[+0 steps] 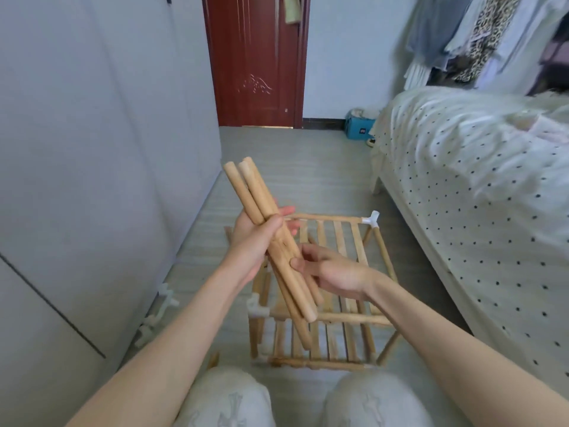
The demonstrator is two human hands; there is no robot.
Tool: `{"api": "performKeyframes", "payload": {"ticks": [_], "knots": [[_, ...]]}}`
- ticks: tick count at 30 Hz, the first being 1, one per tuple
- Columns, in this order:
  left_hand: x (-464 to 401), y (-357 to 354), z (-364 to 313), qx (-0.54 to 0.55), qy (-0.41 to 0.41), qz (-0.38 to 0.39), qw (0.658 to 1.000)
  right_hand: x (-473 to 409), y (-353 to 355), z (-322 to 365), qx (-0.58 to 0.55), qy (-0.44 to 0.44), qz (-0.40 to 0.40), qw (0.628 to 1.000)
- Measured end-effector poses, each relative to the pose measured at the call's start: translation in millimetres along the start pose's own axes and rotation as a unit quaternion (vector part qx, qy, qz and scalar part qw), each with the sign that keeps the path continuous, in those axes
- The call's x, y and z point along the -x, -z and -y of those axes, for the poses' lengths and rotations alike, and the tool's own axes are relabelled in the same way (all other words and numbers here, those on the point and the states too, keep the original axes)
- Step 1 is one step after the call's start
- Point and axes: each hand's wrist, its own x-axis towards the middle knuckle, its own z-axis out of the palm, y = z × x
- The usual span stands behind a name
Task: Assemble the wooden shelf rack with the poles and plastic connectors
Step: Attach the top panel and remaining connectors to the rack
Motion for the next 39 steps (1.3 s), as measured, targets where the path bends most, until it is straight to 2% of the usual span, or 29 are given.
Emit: {"api": "performKeyframes", "payload": {"ticks": [2, 6, 8, 9, 11, 13, 15, 19, 23, 31, 39], "knots": [[1.0, -11.6, 5.3, -0.03, 0.007, -0.022, 0.999, 8.8, 4.4, -5.1, 0.083, 0.02, -0.059, 0.995], [3.5, -25.6, 15.9, -0.103, -0.022, -0.038, 0.994, 25.4, 12.9, -13.8, 0.08, 0.047, -0.141, 0.986], [10.9, -31.8, 23.9, -0.148, -0.027, -0.026, 0.988, 33.5, 18.7, -21.8, 0.123, 0.059, -0.182, 0.974], [15.2, -33.9, 28.4, -0.167, -0.027, -0.02, 0.985, 37.0, 21.4, -26.8, 0.122, 0.073, -0.201, 0.969], [22.6, -35.0, 35.2, -0.218, -0.037, -0.019, 0.975, 45.7, 29.0, -38.5, 0.042, 0.094, -0.256, 0.961], [25.7, -32.7, 37.1, -0.243, -0.05, -0.028, 0.968, 57.2, 45.8, -48.0, -0.021, 0.104, -0.348, 0.932], [27.3, -30.4, 36.0, -0.233, -0.05, -0.022, 0.971, 71.5, 69.0, -58.2, -0.007, 0.097, -0.433, 0.896], [33.2, -33.6, 33.7, -0.2, -0.054, 0.018, 0.978, 95.6, 103.6, -85.0, 0.014, 0.066, -0.52, 0.851], [35.2, -36.7, 33.9, -0.197, -0.055, 0.026, 0.979, 101.9, 114.4, -112.4, 0.022, 0.044, -0.544, 0.838], [34.9, -35.3, 37.5, -0.184, -0.04, 0.017, 0.982, 92.1, 110.1, -130.6, -0.017, 0.075, -0.517, 0.852], [31.3, -32.9, 37.9, -0.162, -0.032, 0.012, 0.986, 95.6, 119.3, -140.0, 0.075, 0.051, -0.507, 0.857]]}}
